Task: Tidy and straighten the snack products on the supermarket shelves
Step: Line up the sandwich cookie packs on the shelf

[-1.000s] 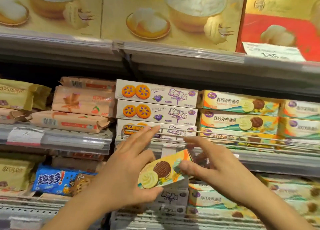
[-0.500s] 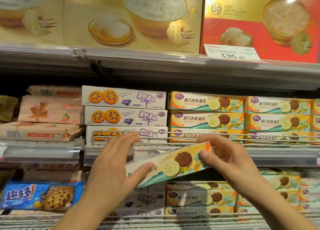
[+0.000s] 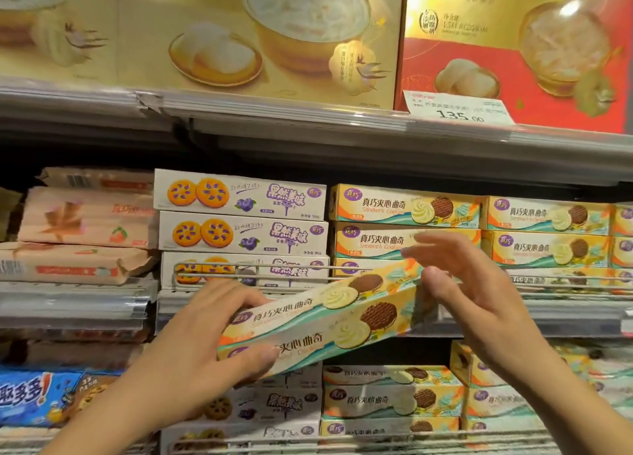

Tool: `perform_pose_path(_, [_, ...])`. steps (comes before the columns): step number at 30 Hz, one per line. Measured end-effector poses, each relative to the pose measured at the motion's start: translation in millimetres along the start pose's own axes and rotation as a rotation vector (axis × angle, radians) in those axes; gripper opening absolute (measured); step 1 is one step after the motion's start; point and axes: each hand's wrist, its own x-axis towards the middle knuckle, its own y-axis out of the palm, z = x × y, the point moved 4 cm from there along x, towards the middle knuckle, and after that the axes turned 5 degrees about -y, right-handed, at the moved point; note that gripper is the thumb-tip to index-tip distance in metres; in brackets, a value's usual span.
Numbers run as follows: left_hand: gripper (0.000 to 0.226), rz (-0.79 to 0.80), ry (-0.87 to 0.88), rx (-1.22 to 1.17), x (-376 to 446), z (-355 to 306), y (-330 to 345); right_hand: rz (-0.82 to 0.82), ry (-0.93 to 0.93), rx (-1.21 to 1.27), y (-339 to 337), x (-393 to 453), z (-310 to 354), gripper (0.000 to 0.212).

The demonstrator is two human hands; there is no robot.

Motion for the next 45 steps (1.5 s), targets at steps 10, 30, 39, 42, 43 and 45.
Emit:
perform_pose_path(10, [0.037, -0.024, 0.123, 0.024, -1.7, 16.7, 0.2, 0.002, -0.239, -0.876, -5.8, 92.4, -2.6, 0.056])
perform_pose_path(30, [0.042, -0.051, 0.098, 0.019, 1.0, 15.1, 0.8, 0.084, 0.011, -1.045, 8.1, 114.7, -19.5, 0.044])
perform_pose_path(39, [0.046, 0.026, 0.071, -0.054, -1.3, 20.6, -1.7, -0.125, -0.155, -0.486, 5.6, 41.1, 11.0, 0.036])
perform_pose_path(42, [0.048, 0.048, 0.064, -0.042, -2.4, 19.6, -1.9, 0.03, 0.054, -0.118, 23.4, 5.6, 4.0, 0.044])
perform_pose_path(43, [0.048, 0.057, 0.063, -0.03, -2.3, 18.5, -1.4, 0.074, 0.099, -0.082, 27.6, -2.3, -2.2, 0.05])
perform_pose_path(45, [0.047, 0.064, 0.056, -0.003, -2.8, 14.6, 0.0, 0.117, 0.126, -0.046, 32.8, -11.5, -11.8, 0.054])
